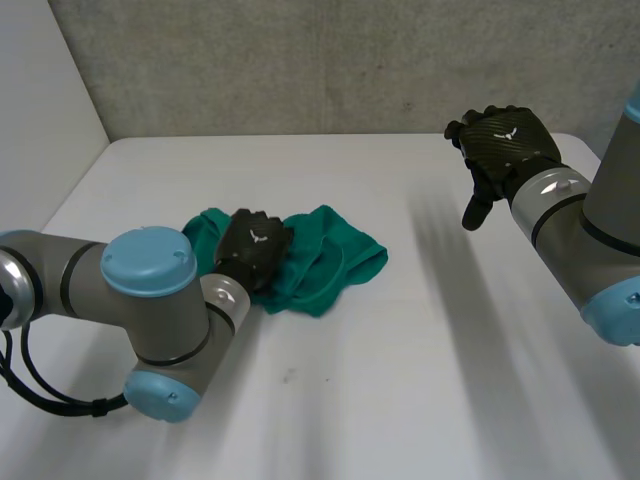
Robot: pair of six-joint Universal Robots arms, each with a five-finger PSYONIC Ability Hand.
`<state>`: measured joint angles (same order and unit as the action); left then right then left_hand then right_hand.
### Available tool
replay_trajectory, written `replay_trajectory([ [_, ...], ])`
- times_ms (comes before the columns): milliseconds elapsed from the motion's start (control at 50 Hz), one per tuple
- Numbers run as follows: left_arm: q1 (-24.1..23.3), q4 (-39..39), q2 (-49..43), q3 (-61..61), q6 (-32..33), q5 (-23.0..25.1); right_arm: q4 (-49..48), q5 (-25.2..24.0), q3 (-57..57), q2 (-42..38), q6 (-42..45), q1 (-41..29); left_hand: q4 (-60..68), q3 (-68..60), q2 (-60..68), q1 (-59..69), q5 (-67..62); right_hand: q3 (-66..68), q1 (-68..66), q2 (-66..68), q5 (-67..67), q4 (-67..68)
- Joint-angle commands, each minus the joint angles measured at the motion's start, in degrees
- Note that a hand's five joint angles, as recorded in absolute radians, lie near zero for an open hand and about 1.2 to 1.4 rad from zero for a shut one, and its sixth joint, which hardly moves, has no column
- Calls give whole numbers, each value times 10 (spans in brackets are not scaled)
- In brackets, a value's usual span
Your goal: Fold the towel.
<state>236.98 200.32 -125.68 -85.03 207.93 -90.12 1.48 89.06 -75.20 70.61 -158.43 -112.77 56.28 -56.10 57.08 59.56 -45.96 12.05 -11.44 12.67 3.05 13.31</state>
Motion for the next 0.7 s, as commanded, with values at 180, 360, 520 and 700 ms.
replay_trajectory([
  [180,8,51,260,-5,-37,-23,60,23,30,-37,-152,0,237,-239,229,204,-240,-21,14,-27,-31,-33],
  [360,7,45,342,-11,-39,-22,103,-55,22,-84,-404,2,237,-239,229,204,-240,-21,14,-27,-31,-33],
  [520,1,44,377,-37,-38,-22,103,-155,44,-153,-549,-10,237,-239,229,204,-240,-21,14,-27,-31,-33],
  [700,1,44,384,-44,-39,-24,72,-138,163,-245,-620,-133,237,-239,229,204,-240,-21,14,-27,-31,-33],
])
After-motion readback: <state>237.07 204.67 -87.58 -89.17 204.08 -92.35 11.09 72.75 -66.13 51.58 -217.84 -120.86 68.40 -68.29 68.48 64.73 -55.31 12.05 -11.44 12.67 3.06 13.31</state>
